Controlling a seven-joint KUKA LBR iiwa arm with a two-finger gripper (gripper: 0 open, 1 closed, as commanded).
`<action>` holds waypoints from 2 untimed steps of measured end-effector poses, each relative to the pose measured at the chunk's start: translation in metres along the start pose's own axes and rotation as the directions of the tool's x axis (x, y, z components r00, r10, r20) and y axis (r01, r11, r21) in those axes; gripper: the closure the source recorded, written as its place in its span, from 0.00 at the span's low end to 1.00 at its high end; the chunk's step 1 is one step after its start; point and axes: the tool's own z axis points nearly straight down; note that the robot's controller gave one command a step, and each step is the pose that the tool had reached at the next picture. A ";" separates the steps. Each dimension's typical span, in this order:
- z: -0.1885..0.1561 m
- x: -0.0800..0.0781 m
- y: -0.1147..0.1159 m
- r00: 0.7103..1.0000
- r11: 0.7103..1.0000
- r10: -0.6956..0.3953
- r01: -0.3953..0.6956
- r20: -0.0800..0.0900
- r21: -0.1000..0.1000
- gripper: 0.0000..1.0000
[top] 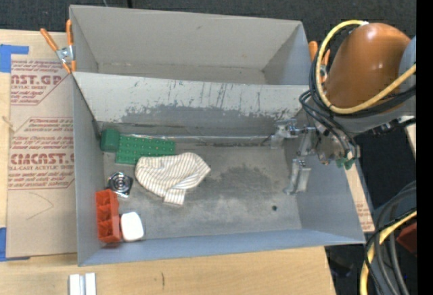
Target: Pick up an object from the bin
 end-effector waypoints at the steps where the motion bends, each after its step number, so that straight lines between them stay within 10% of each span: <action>1: -0.005 -0.001 0.000 1.000 1.000 -0.001 0.001 0.008 0.001 0.00; 2: -0.005 -0.003 0.002 1.000 1.000 -0.003 0.003 0.006 0.001 0.00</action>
Offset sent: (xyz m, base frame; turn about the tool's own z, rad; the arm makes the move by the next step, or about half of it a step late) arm 0.0375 0.0479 0.0169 -0.0848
